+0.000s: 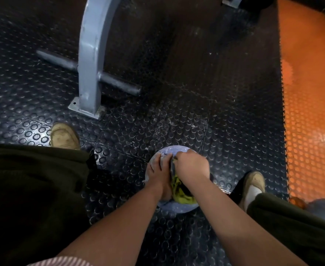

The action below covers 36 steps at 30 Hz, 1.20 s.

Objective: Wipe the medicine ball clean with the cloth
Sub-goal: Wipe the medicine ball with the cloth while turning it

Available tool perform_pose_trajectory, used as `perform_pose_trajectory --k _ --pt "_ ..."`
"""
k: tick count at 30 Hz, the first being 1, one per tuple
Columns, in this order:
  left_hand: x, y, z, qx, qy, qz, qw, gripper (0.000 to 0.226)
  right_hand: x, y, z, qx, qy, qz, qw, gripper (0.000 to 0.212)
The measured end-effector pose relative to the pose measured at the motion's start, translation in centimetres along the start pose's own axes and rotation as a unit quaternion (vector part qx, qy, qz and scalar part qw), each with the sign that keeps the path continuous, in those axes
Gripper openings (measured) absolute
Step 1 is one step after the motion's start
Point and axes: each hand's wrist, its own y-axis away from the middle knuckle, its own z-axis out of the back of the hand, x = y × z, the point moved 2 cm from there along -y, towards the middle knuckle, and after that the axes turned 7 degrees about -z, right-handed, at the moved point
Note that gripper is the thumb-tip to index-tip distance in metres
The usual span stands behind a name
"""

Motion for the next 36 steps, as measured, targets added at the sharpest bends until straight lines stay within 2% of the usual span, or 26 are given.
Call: perform_pose_trajectory --k 5,9,11,16,20,23,26,32,36 --pt "0.5 -0.4 0.7 -0.012 0.04 0.01 0.999 0.121 -0.3 -0.3 -0.5 0.005 -0.01 -0.002 1.0 0.027" --pt "0.5 0.3 0.6 -0.022 0.055 -0.027 0.998 0.122 -2.1 3.3 -2.1 -0.001 -0.004 0.03 1.0 0.027" --pt "0.5 0.3 0.5 -0.014 0.044 -0.026 0.999 0.125 -2.4 4.2 -2.3 -0.001 0.018 0.043 0.999 0.027" --pt "-0.4 0.1 -0.5 0.013 -0.032 0.003 0.999 0.127 -1.0 0.9 -0.5 0.0 0.038 0.015 0.999 0.025" --pt "-0.4 0.1 -0.3 -0.004 -0.035 -0.014 0.999 0.119 -0.4 0.0 -0.2 -0.004 0.016 -0.004 1.0 0.029" --pt "0.0 -0.3 -0.1 -0.029 0.016 -0.019 0.999 0.114 -1.8 2.4 -1.9 -0.011 -0.032 -0.009 0.999 0.026" --pt "0.1 -0.2 -0.2 -0.037 0.054 -0.013 0.998 0.118 -2.5 4.5 -2.9 -0.017 -0.025 0.01 0.999 0.024" --pt "-0.5 0.1 -0.5 -0.001 -0.033 -0.005 0.999 0.122 -1.4 0.5 -0.8 -0.016 -0.006 -0.005 1.0 0.022" --pt "-0.1 -0.1 -0.3 -0.01 0.01 0.011 1.0 0.125 -0.5 -0.5 -0.2 -0.003 0.012 0.012 1.0 0.025"
